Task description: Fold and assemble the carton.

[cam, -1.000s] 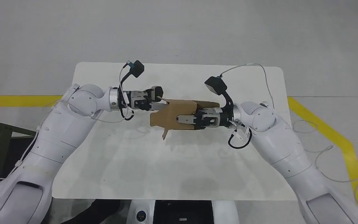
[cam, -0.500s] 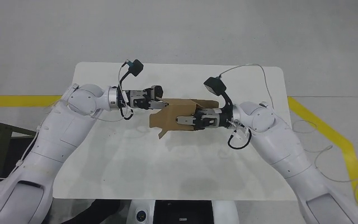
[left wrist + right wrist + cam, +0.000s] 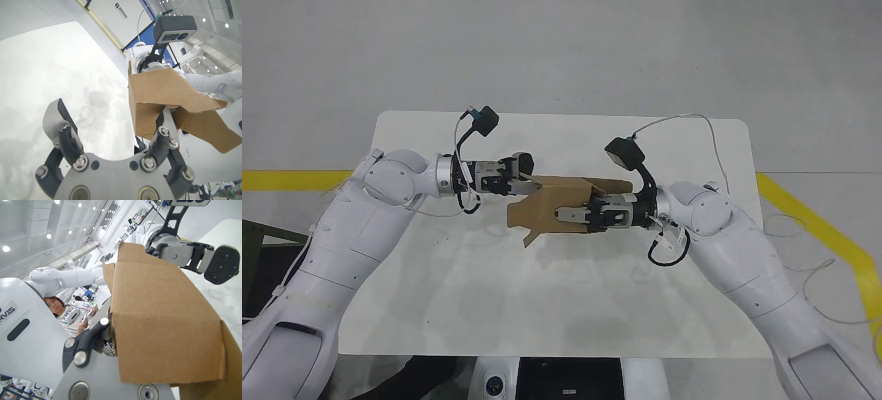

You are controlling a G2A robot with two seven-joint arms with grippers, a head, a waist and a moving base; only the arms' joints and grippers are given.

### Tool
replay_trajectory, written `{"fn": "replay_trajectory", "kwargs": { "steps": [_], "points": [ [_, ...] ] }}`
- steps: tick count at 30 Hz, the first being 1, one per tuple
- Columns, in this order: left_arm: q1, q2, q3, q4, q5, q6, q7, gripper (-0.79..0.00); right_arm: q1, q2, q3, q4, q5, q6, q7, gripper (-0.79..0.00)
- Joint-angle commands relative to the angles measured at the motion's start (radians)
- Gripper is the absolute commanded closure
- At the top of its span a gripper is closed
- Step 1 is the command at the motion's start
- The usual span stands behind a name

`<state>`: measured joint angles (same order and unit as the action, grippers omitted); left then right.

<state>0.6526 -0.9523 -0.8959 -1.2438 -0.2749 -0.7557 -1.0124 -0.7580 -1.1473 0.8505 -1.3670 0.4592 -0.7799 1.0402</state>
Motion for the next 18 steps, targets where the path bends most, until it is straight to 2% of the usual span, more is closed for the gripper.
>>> {"fn": "replay_trajectory", "kwargs": {
  "steps": [1,10,18],
  "points": [
    [0.0,-0.001,-0.001,0.002,-0.001,0.0,0.001,-0.785,0.0,-0.001,-0.002,-0.003,-0.002,0.001,0.001,0.0],
    [-0.001,-0.005,-0.007,0.004,-0.005,0.0,-0.005,-0.785,0.002,-0.005,-0.008,-0.004,0.0,0.003,0.003,0.0],
    [0.011,-0.002,-0.023,0.007,-0.003,-0.002,-0.017,-0.785,0.002,-0.002,0.029,0.035,0.012,-0.013,-0.02,0.0]
  ]
}}
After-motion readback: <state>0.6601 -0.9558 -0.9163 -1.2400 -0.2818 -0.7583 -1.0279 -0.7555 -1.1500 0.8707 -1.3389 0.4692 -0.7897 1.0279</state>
